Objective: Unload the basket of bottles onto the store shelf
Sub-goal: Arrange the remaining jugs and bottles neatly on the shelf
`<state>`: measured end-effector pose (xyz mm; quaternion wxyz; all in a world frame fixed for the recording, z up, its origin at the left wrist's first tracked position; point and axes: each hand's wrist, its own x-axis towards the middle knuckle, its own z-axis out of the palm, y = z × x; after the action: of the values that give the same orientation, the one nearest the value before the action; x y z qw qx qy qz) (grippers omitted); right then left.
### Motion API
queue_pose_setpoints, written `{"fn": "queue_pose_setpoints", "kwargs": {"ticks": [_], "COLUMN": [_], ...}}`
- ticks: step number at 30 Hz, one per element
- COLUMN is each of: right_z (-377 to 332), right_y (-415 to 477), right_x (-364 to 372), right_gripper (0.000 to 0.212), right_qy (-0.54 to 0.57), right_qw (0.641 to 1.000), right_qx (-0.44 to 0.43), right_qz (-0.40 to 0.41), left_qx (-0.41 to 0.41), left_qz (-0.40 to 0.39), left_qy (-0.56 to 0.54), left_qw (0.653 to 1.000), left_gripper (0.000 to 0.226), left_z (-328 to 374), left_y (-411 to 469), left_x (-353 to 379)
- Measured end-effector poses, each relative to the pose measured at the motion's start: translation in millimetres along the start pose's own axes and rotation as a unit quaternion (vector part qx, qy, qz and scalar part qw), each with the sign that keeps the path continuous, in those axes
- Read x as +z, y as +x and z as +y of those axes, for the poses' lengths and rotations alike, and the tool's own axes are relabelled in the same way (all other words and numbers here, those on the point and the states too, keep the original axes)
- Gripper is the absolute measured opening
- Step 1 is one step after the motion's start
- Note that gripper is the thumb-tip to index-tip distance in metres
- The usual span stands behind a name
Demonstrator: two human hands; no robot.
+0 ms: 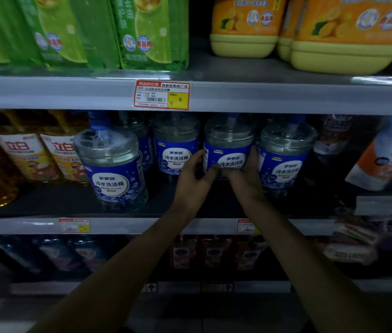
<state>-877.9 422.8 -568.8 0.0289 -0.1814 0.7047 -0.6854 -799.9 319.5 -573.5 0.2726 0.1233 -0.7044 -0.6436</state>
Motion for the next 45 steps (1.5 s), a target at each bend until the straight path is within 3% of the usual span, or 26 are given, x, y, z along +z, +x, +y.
{"fn": "queue_pose_setpoints", "kwargs": {"ticks": [7,13,16,20,21,23,29,35,45], "right_z": [-3.2,-4.7,2.2,3.3,5.2,8.4,3.9,-1.7,-1.6], "right_y": [0.7,-4.9,-10.3,-8.1,-6.5,-7.5,-23.7,-41.0,-51.4], "right_x": [1.1,-0.6,-3.6,-6.8,-7.6,-9.8,-18.7,-25.4,-42.6], "right_gripper": [0.058,0.044,0.056,0.103,0.106,0.103,0.081,0.091,0.096], "right_qy": [0.110,0.133,0.091,-0.027,-0.058,-0.096,-0.063,-0.015,-0.041], "right_qw": [0.993,0.989,0.995,0.998,0.998,0.995,0.997,0.998,0.994], "right_qx": [0.027,0.045,0.036,0.047,0.038,0.019,-0.039,-0.046,-0.074], "right_qz": [0.030,0.037,0.036,0.016,0.002,-0.022,-0.035,-0.047,-0.066], "left_qx": [-0.028,-0.044,-0.031,-0.011,-0.018,-0.033,-0.067,-0.024,0.067], "left_qz": [-0.004,0.026,0.015,-0.003,-0.002,-0.003,0.003,-0.014,-0.050], "left_qy": [-0.036,-0.057,-0.035,-0.016,-0.019,-0.034,-0.052,-0.029,0.035], "left_qw": [0.999,0.997,0.999,1.000,1.000,0.999,0.996,0.999,0.996], "left_gripper": [0.048,0.052,0.051,0.048,0.042,0.035,0.050,0.049,0.057], "left_z": [3.4,6.3,7.1,10.3,12.0,14.8,16.0,15.6,21.7], "left_y": [6.3,7.6,3.2,-5.3,-7.0,-9.2,-19.1,-31.3,-40.9], "left_x": [1.4,-1.6,-9.1,-18.0,-20.6,-24.5,-36.1,-40.9,-48.0]}}
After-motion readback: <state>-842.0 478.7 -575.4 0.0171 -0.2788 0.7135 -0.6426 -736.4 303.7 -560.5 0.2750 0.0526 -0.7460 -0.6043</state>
